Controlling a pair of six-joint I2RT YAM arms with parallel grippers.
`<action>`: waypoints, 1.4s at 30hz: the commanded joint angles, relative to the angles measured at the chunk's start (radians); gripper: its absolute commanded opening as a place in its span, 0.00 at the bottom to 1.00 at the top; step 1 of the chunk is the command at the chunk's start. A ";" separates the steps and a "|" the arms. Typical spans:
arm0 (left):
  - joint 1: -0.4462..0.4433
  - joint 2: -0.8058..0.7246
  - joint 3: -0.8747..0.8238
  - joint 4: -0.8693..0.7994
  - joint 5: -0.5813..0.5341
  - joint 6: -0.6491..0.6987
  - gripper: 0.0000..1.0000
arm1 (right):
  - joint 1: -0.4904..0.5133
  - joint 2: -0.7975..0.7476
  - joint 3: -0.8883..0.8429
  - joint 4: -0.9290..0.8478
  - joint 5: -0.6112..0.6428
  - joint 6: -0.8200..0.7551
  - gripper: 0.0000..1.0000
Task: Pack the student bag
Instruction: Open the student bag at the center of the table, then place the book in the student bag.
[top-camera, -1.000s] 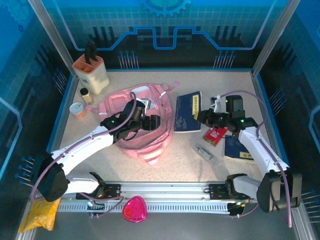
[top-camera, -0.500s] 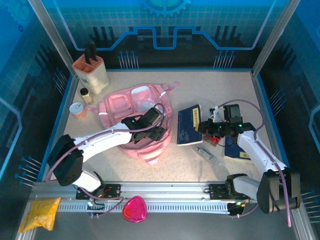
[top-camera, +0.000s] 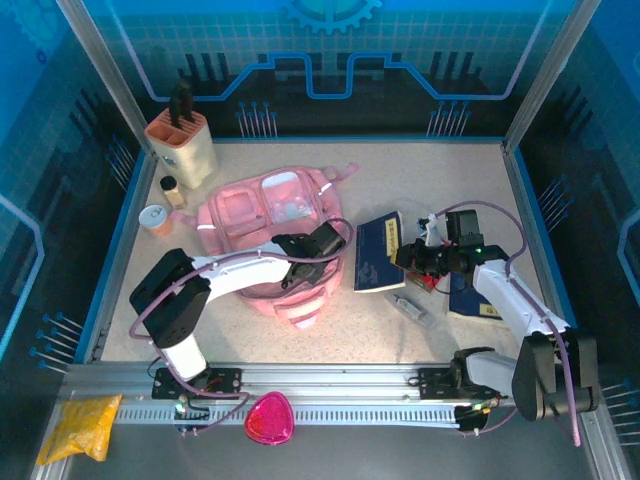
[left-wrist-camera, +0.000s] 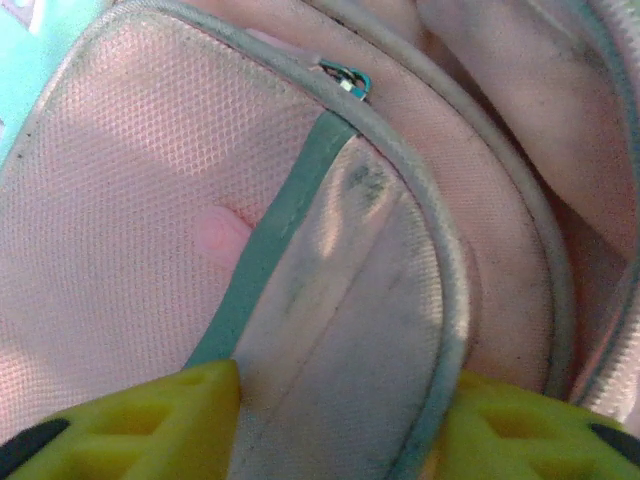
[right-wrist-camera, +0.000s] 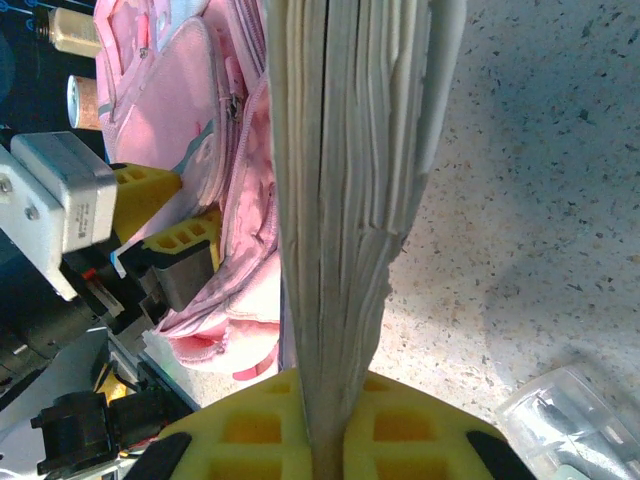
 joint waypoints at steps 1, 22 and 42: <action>0.005 0.016 0.030 0.017 -0.075 0.035 0.37 | -0.015 -0.002 -0.001 0.034 -0.036 -0.006 0.00; 0.121 -0.240 0.253 -0.049 -0.025 0.155 0.00 | 0.126 0.016 0.100 -0.032 -0.106 0.052 0.00; 0.191 -0.251 0.389 -0.029 0.184 0.174 0.00 | 0.509 0.587 0.376 0.564 0.133 0.410 0.03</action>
